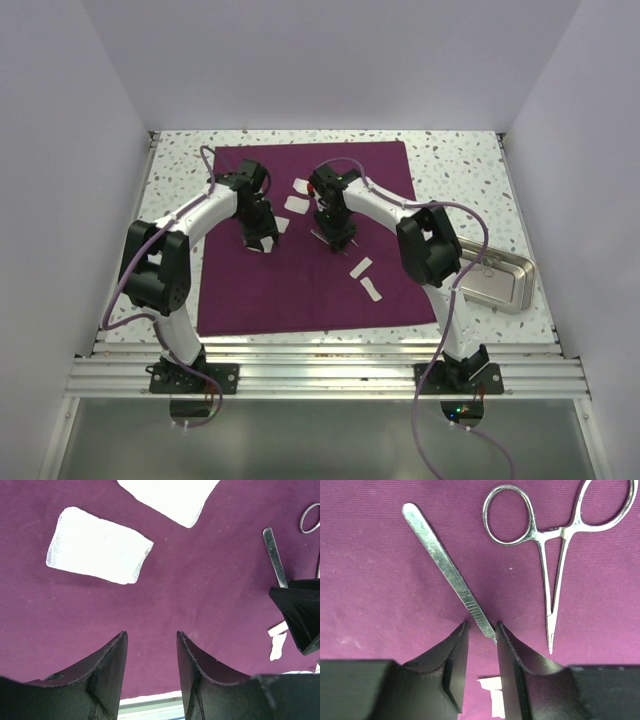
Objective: Prepare the surgical pack
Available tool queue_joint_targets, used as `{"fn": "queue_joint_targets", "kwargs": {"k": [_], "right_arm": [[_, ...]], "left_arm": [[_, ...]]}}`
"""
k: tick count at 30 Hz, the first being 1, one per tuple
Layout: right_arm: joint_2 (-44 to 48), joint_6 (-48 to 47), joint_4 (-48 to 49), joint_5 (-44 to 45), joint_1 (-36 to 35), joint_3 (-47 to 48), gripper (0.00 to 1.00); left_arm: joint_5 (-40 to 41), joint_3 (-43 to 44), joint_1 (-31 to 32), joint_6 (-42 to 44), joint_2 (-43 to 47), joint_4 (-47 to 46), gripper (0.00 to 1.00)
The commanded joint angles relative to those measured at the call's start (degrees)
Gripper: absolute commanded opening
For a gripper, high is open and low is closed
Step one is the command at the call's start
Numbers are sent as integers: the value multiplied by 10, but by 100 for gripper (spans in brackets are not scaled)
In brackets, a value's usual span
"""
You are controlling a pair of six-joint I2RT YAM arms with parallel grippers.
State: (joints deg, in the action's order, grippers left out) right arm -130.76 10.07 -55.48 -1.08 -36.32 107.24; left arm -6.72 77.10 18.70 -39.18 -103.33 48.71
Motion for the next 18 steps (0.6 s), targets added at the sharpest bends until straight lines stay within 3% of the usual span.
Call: {"fn": "queue_joint_targets", "kwargs": {"k": [1, 12, 18], "right_arm": [[-9, -5, 4, 27, 3, -6, 33], [6, 1, 4, 31, 2, -11, 15], [23, 19, -13, 14, 1, -3, 0]], "left_arm": [[-10, -2, -7, 11, 21, -13, 47], [-14, 0, -7, 14, 25, -14, 47], [-28, 3, -7, 16, 26, -17, 47]]}}
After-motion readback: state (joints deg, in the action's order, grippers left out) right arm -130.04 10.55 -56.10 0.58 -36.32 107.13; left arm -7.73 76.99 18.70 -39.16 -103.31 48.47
